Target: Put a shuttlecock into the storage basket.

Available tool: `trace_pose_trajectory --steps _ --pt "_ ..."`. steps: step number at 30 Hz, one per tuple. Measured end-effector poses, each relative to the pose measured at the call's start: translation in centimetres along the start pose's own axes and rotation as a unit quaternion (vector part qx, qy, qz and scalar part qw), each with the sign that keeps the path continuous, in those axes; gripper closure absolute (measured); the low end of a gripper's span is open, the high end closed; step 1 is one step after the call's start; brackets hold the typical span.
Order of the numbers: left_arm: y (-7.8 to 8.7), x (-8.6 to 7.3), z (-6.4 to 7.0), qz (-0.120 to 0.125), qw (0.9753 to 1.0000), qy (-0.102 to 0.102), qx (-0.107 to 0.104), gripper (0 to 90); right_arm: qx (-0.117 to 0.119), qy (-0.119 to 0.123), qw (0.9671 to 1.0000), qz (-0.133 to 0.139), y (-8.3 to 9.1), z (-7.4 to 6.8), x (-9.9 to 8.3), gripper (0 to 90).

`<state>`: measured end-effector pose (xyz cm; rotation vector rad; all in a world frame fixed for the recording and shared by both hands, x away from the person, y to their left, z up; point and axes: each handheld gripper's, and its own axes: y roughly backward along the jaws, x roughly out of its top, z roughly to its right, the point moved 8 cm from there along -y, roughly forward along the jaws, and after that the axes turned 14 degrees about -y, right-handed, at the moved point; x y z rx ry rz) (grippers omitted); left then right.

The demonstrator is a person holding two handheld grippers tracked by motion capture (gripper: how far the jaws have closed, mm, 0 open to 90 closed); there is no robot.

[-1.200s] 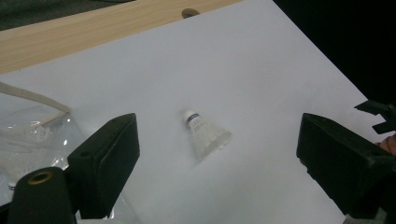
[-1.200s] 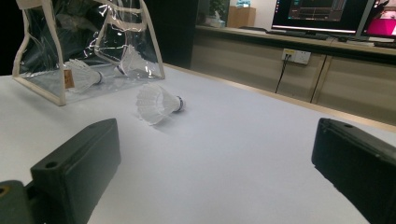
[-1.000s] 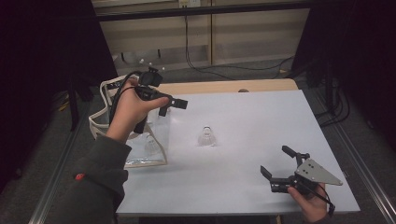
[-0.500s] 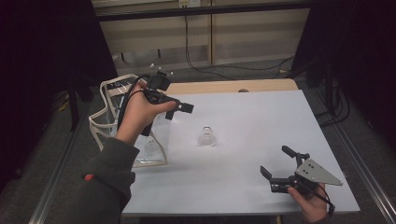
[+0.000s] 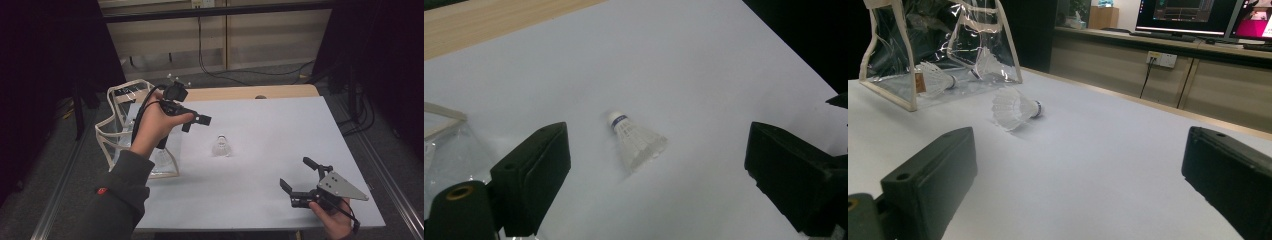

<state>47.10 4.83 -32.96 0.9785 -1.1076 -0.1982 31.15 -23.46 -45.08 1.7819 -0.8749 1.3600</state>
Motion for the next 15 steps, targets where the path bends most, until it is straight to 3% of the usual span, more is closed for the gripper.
trace_pose_trajectory --steps 15 --pt "-1.9 -1.1 0.7 -0.007 0.9999 -0.006 -0.005 10.8 0.000 -0.002 1.0000 -0.001 -0.1 0.1 -0.1 1.5"
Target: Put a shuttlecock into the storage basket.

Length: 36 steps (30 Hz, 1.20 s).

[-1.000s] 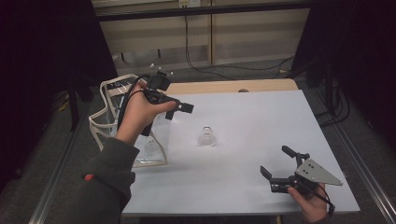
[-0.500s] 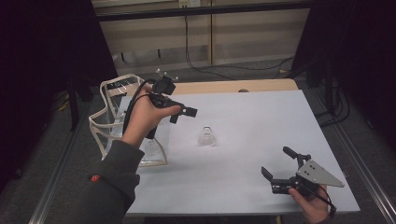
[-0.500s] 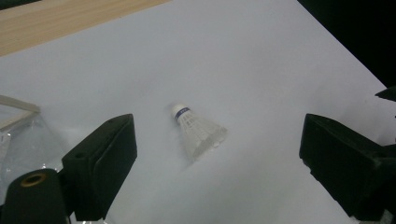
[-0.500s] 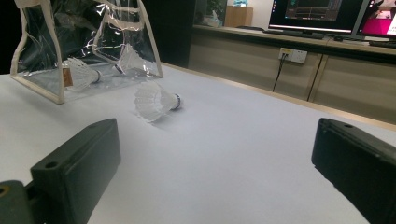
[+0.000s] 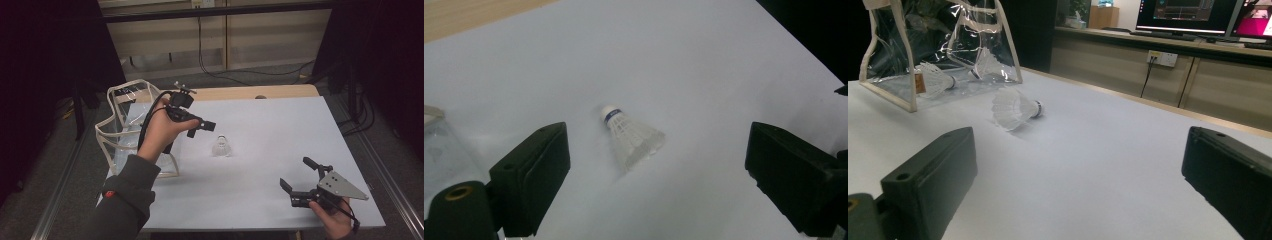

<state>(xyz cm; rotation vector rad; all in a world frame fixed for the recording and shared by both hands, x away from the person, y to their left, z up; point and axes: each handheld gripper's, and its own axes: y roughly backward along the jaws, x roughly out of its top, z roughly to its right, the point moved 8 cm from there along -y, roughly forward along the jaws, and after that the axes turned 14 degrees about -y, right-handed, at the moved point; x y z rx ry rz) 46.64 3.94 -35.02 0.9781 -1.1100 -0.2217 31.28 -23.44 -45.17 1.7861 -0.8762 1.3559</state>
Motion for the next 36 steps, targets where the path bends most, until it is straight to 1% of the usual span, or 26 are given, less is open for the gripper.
trace_pose_trajectory --steps 3,7,12,15,17,23,27,30,33,36 --pt "-0.2 -0.3 0.1 0.001 1.0000 0.000 -0.001 10.7 0.003 0.002 1.0000 -0.001 -0.1 -0.1 -0.1 1.5" --pt "-0.6 -0.5 0.2 -0.002 1.0000 -0.002 -0.004 10.5 0.002 -0.001 1.0000 0.001 -0.1 -0.1 0.0 1.5" --pt "-1.0 -0.9 0.3 -0.005 1.0000 -0.001 -0.007 10.4 0.002 0.001 1.0000 -0.001 0.0 -0.1 -0.1 1.5" --pt "-1.3 -1.1 0.3 -0.004 1.0000 0.001 -0.003 10.4 0.002 0.003 1.0000 0.000 0.0 -0.1 0.0 1.5" --pt "-1.4 -1.3 0.3 -0.006 1.0000 0.000 -0.005 10.5 0.001 0.000 1.0000 0.001 0.0 -0.1 0.0 1.5" --pt "-1.9 -1.6 0.3 -0.008 1.0000 0.000 -0.001 10.5 0.001 0.002 1.0000 -0.001 0.0 -0.1 0.0 1.5" --pt "-2.3 -1.8 0.5 -0.008 1.0000 -0.001 -0.003 10.5 0.002 0.003 1.0000 0.000 0.0 -0.1 0.0 1.5" --pt "-2.6 -1.9 0.6 -0.006 1.0000 0.004 -0.002 10.5 0.002 0.004 1.0000 0.000 0.0 -0.1 0.0 1.5" --pt "-2.9 -2.1 0.7 -0.010 0.9999 -0.003 -0.004 10.5 0.001 0.004 1.0000 0.000 0.1 0.0 0.0 1.5" --pt "-3.3 -2.3 0.8 -0.010 0.9999 -0.001 -0.005 10.5 0.001 0.002 1.0000 0.001 0.1 -0.1 0.1 1.5"
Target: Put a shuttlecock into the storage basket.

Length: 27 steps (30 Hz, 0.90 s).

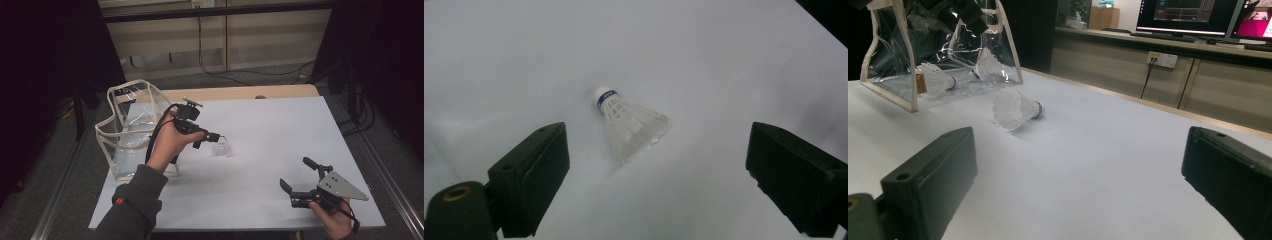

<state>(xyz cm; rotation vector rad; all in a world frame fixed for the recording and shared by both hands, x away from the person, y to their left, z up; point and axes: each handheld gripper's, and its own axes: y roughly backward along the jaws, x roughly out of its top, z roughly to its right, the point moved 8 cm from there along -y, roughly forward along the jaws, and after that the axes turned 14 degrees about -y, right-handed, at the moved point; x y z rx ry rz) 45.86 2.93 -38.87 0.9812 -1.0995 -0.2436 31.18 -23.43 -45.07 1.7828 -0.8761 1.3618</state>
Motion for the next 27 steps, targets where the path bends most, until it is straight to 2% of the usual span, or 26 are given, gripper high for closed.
trace_pose_trajectory --steps 5,7,13,17,27 --pt "-0.5 -0.2 0.3 0.002 1.0000 0.004 -0.002 10.1 0.000 0.003 1.0000 -0.003 -0.1 0.0 -0.1 1.5" --pt "-0.7 -0.3 0.3 0.000 1.0000 -0.002 -0.002 9.9 0.001 0.001 1.0000 -0.002 -0.1 0.0 -0.1 1.5" --pt "-1.1 -0.4 0.6 0.001 1.0000 0.001 -0.003 9.6 -0.001 0.002 1.0000 -0.002 -0.1 0.0 -0.1 1.5" --pt "-1.4 -0.6 0.8 -0.004 1.0000 -0.007 -0.006 9.5 -0.003 -0.001 1.0000 -0.001 0.0 0.1 0.0 1.5" --pt "-2.5 -0.8 1.1 -0.003 0.9999 -0.008 -0.007 8.9 -0.008 -0.003 1.0000 0.000 0.5 0.3 -0.2 1.5"
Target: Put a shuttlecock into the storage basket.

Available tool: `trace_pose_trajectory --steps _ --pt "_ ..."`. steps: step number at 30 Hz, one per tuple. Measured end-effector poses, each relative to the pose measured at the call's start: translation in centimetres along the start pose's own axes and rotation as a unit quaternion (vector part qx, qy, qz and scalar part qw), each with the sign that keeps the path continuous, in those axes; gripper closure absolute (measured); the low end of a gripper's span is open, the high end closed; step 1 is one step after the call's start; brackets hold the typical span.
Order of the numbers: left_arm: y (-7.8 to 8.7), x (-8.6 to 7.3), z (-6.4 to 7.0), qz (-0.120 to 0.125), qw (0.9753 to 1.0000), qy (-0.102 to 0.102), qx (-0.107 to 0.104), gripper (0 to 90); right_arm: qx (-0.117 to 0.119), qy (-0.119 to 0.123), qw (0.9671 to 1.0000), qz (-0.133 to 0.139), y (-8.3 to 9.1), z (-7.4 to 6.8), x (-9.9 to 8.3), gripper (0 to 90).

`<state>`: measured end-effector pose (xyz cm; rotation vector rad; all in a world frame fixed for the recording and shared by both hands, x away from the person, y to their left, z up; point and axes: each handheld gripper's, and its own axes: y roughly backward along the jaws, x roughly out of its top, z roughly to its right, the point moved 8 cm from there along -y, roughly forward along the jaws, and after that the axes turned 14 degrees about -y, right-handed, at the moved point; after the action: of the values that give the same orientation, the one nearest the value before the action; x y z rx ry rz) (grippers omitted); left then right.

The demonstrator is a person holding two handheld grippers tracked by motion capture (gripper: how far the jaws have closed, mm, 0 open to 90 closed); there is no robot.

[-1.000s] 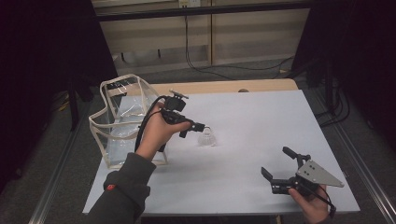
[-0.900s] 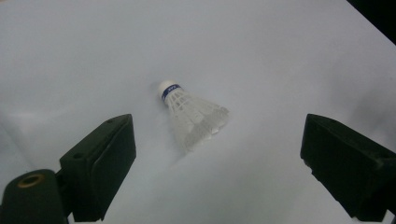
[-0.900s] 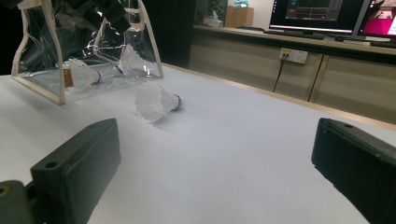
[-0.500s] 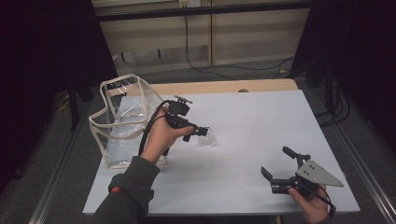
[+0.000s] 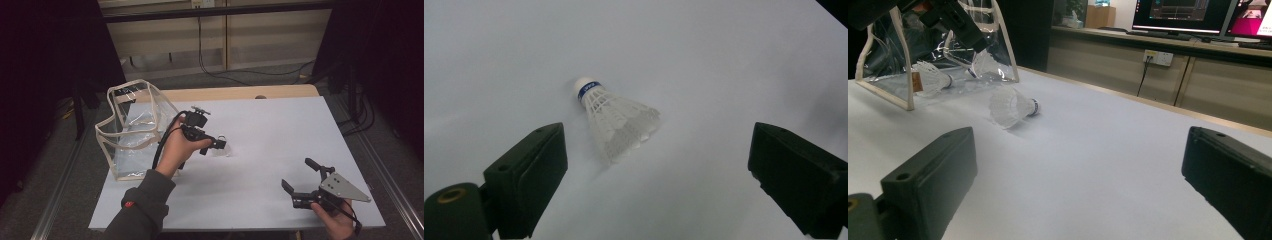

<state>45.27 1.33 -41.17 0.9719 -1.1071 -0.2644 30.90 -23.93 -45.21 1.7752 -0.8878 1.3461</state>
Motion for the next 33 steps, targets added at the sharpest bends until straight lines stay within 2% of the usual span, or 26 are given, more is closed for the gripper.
trace_pose_trajectory --steps 3,24,25,28,33 --pt "-0.3 0.0 0.1 0.005 1.0000 0.005 0.001 8.7 0.001 0.000 1.0000 -0.001 0.1 0.1 -0.1 1.5" --pt "-1.7 -0.6 -0.3 0.003 0.9999 0.007 0.011 7.6 0.001 0.001 1.0000 -0.004 0.1 0.0 -0.3 1.5" --pt "-1.8 -0.5 -0.3 0.008 0.9998 0.014 0.014 7.6 0.001 0.001 1.0000 -0.003 0.2 0.0 -0.3 1.5" --pt "-1.8 -0.7 -0.5 0.004 0.9998 0.007 0.019 7.6 0.000 0.000 1.0000 -0.004 0.2 0.0 -0.3 1.5" --pt "-2.0 -0.8 -0.6 0.009 0.9997 0.010 0.021 7.7 -0.001 0.002 1.0000 -0.002 0.2 0.0 -0.2 1.5"
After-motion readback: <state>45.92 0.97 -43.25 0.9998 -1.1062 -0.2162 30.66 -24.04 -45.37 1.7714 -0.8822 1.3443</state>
